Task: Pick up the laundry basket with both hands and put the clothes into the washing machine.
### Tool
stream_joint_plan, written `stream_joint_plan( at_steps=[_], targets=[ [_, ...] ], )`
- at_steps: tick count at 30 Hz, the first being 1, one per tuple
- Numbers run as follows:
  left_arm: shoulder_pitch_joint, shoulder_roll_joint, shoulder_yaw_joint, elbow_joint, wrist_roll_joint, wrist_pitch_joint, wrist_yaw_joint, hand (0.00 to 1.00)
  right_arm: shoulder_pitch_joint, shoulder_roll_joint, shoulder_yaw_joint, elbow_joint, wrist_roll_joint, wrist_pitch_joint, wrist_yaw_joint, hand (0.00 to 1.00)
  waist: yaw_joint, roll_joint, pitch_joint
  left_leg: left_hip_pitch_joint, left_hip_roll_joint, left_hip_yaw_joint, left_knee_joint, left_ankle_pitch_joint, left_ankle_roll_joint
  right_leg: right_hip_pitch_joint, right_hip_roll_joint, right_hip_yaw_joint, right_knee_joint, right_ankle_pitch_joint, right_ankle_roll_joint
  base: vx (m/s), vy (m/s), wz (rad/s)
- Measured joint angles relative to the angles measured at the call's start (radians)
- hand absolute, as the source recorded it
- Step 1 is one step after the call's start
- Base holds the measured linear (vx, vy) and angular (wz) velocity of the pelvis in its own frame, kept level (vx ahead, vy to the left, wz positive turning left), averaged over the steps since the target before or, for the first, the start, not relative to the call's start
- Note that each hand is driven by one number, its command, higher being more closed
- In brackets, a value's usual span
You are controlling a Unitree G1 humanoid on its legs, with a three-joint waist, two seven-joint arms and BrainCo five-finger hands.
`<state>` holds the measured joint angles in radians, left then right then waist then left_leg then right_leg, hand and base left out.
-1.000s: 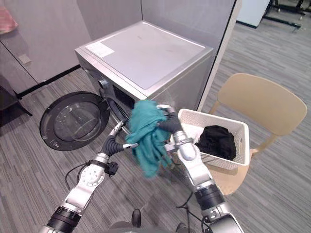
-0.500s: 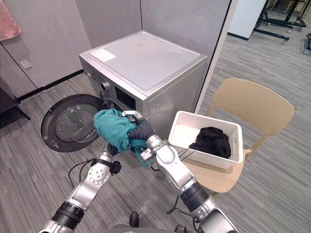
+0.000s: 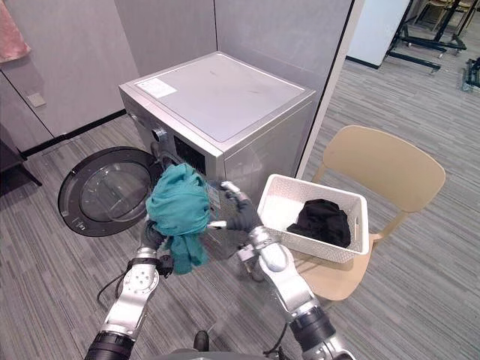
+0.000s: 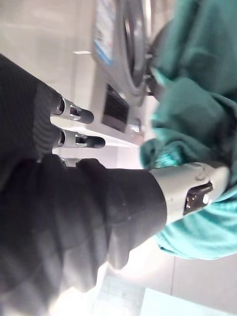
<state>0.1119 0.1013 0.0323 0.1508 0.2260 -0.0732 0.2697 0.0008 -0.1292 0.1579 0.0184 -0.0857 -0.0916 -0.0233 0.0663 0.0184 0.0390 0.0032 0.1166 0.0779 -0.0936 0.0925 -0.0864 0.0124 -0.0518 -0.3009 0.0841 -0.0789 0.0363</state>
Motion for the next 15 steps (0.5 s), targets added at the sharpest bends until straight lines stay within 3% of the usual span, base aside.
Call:
stream_joint_plan(
  at_steps=[6, 8, 10, 11, 12, 13, 14, 15],
  targets=[
    [0.062, 0.001, 0.028, 0.061, -0.039, 0.001, -0.01, 1.0, 0.136, -0.035, -0.145, 0.148, -0.108, 0.023, -0.001, 0.0, -0.001, -0.003, 0.0, -0.065, -0.002, -0.047, 0.002, 0.011, -0.003, -0.059, -0.007, -0.041, 0.052, -0.025, -0.001, 0.01, -0.011, 0.2],
    [0.062, 0.0, 0.028, 0.089, -0.051, 0.002, -0.015, 1.0, 0.151, -0.034, -0.192, 0.276, -0.122, 0.032, -0.004, 0.0, -0.001, -0.012, 0.005, -0.104, -0.016, -0.096, 0.016, 0.022, -0.003, -0.091, -0.033, -0.091, 0.121, -0.066, -0.001, 0.01, -0.023, 0.8],
    [0.064, -0.002, 0.028, 0.097, -0.081, 0.009, -0.029, 1.0, 0.153, -0.028, -0.247, 0.441, -0.121, 0.054, -0.042, 0.0, 0.003, -0.023, 0.022, -0.158, -0.045, -0.137, 0.024, 0.034, 0.015, -0.124, -0.095, -0.192, 0.212, -0.128, 0.001, -0.01, -0.013, 1.23],
    [0.065, -0.003, 0.028, 0.097, -0.089, 0.013, -0.029, 1.0, 0.153, -0.024, -0.262, 0.476, -0.121, 0.058, -0.047, 0.0, 0.002, -0.022, 0.026, -0.176, -0.046, -0.106, 0.024, 0.013, 0.057, -0.122, -0.105, -0.229, 0.215, -0.133, 0.002, -0.04, 0.0, 1.45],
    [0.064, -0.01, 0.029, 0.099, -0.105, 0.022, -0.029, 1.0, 0.154, -0.015, -0.291, 0.548, -0.121, 0.069, -0.065, 0.0, -0.004, -0.029, 0.026, -0.2, -0.043, 0.005, 0.02, -0.047, 0.14, -0.113, -0.129, -0.293, 0.191, -0.127, 0.008, 0.02, 0.048, 1.66],
    [0.056, -0.026, 0.029, 0.1, -0.11, 0.022, -0.029, 1.0, 0.143, -0.017, -0.318, 0.62, -0.12, 0.074, -0.073, 0.0, -0.015, -0.042, 0.043, -0.218, -0.038, 0.17, 0.03, -0.053, 0.149, -0.107, -0.163, -0.354, 0.18, -0.117, 0.011, 0.06, 0.076, 1.69],
    [0.056, -0.035, 0.029, 0.1, -0.111, 0.022, -0.029, 1.0, 0.136, -0.016, -0.325, 0.654, -0.12, 0.079, -0.08, 0.0, -0.021, -0.035, 0.047, -0.22, -0.032, 0.257, 0.03, -0.051, 0.147, -0.104, -0.174, -0.38, 0.183, -0.116, 0.012, 0.16, 0.155, 1.54],
    [0.064, -0.049, 0.029, 0.105, -0.113, 0.023, -0.029, 1.0, 0.131, -0.023, -0.337, 0.715, -0.12, 0.085, -0.091, 0.0, -0.025, -0.006, 0.047, -0.211, -0.018, 0.384, 0.028, -0.029, 0.146, -0.094, -0.179, -0.42, 0.199, -0.116, 0.014, 0.21, 0.193, 1.41]
  ],
)
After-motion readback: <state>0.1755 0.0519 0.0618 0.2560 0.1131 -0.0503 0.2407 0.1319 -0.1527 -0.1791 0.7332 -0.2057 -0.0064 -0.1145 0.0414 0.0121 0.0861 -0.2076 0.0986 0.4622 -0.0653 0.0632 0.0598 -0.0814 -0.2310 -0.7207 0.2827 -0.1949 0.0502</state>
